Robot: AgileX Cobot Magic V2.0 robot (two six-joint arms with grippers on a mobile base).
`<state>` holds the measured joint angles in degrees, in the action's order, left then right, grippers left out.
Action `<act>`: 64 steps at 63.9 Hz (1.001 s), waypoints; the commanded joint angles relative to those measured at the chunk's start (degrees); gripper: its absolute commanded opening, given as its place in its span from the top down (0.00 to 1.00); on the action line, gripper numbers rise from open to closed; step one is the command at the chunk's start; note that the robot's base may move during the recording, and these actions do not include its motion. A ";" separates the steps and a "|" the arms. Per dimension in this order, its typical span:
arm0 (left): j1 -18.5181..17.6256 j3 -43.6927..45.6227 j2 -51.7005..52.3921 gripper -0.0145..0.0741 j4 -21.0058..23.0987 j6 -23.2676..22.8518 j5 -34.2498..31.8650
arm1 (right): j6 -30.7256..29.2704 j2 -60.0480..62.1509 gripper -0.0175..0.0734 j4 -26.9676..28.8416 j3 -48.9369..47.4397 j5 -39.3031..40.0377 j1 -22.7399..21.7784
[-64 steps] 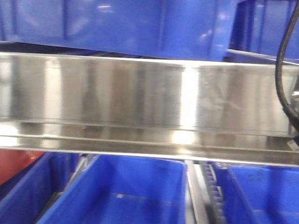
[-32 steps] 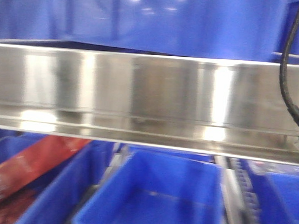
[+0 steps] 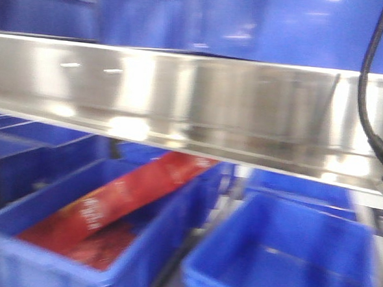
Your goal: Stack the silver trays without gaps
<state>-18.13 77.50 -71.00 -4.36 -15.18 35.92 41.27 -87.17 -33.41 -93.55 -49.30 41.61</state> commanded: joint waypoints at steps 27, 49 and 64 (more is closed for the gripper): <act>-0.43 0.95 0.41 0.86 -0.17 -0.11 -2.44 | -1.25 0.48 0.89 -1.45 -0.54 1.38 0.13; -0.43 0.95 0.41 0.86 -0.17 -0.11 -2.44 | -1.25 0.48 0.89 -1.45 -0.54 1.38 0.13; -0.43 0.95 0.41 0.86 -0.17 -0.11 -2.44 | -1.25 0.48 0.89 -1.45 -0.54 1.38 0.13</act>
<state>-18.13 77.50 -71.00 -4.36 -15.18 35.92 41.27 -87.17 -33.41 -93.55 -49.17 41.61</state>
